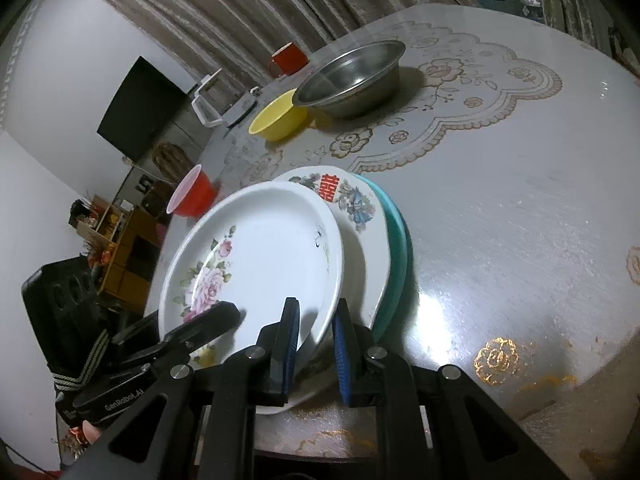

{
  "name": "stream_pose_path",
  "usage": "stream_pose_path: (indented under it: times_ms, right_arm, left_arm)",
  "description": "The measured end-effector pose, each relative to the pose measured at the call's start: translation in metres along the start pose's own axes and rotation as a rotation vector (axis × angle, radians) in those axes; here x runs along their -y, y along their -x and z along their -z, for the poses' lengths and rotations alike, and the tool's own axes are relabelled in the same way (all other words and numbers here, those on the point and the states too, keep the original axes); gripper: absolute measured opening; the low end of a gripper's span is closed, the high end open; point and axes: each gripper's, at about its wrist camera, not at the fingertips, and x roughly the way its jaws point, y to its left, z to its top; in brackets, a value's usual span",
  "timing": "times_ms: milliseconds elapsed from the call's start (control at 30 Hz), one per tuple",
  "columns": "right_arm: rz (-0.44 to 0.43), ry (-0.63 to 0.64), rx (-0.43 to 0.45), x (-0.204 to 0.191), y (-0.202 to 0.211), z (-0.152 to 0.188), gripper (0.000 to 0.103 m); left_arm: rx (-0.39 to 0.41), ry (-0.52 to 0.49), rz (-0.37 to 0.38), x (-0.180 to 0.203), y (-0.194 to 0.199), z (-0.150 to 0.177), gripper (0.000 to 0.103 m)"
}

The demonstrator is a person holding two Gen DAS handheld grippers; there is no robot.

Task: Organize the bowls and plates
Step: 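Lift the rose-patterned plate and carry it over the large white plate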

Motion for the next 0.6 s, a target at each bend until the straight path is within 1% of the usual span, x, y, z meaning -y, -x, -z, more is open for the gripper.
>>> stream_pose_path:
  times_ms: [200,300,400,600]
  right_arm:
    - [0.029,0.023,-0.005,-0.004,0.002,-0.001,0.016]
    - [0.058,0.049,-0.016,-0.01,-0.001,-0.003,0.016]
    - [0.081,0.069,-0.028,-0.015,-0.006,-0.005,0.017]
    - [0.09,0.071,-0.047,-0.017,-0.011,-0.008,0.017]
  left_arm:
    - [-0.017,0.031,-0.008,-0.005,-0.005,0.0,0.05]
    - [-0.027,0.051,-0.015,-0.01,-0.006,-0.001,0.05]
    - [-0.027,0.044,-0.035,-0.01,-0.006,-0.003,0.05]
    - [-0.035,0.024,-0.062,-0.009,-0.007,-0.004,0.052]
